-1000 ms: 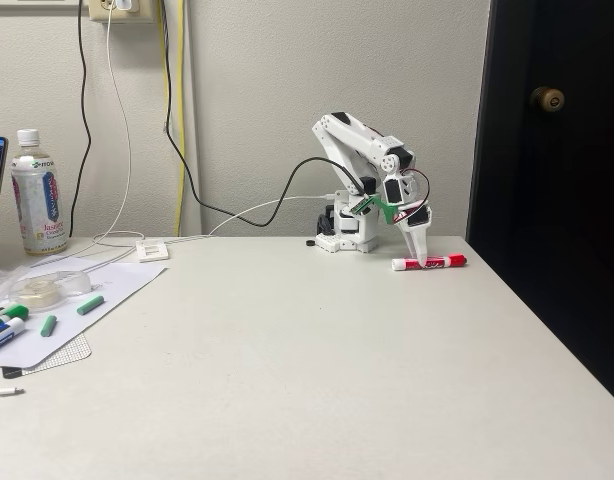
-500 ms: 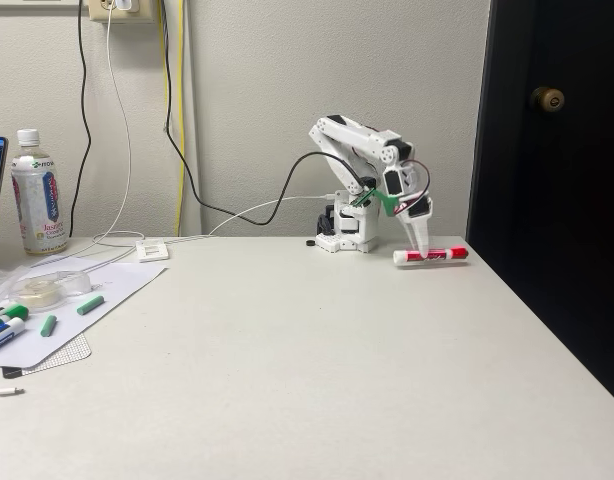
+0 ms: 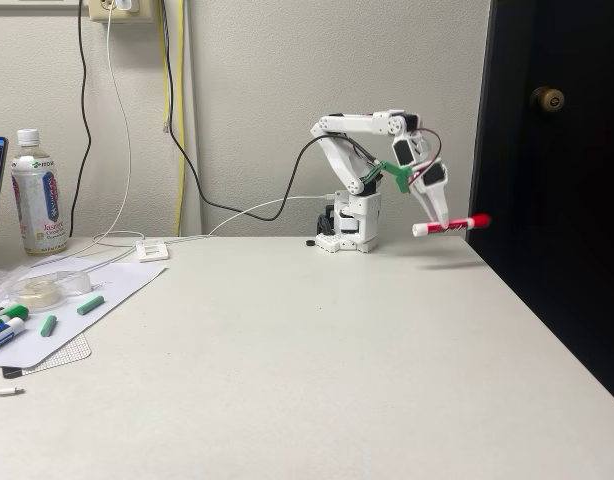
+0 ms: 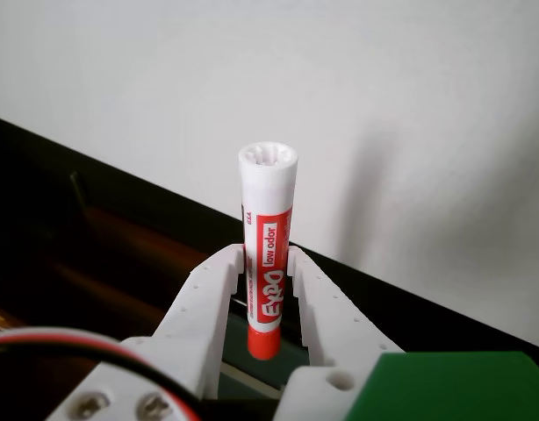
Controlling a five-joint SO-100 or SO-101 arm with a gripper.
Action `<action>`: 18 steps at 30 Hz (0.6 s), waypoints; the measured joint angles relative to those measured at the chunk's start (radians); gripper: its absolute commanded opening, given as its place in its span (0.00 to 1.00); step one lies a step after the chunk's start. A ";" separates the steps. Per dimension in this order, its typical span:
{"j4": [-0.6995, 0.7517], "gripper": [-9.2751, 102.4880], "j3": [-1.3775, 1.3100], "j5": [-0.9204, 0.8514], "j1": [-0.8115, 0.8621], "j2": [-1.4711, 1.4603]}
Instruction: Pick up the red marker.
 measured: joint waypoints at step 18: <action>0.075 0.08 -0.551 -0.299 0.268 -0.129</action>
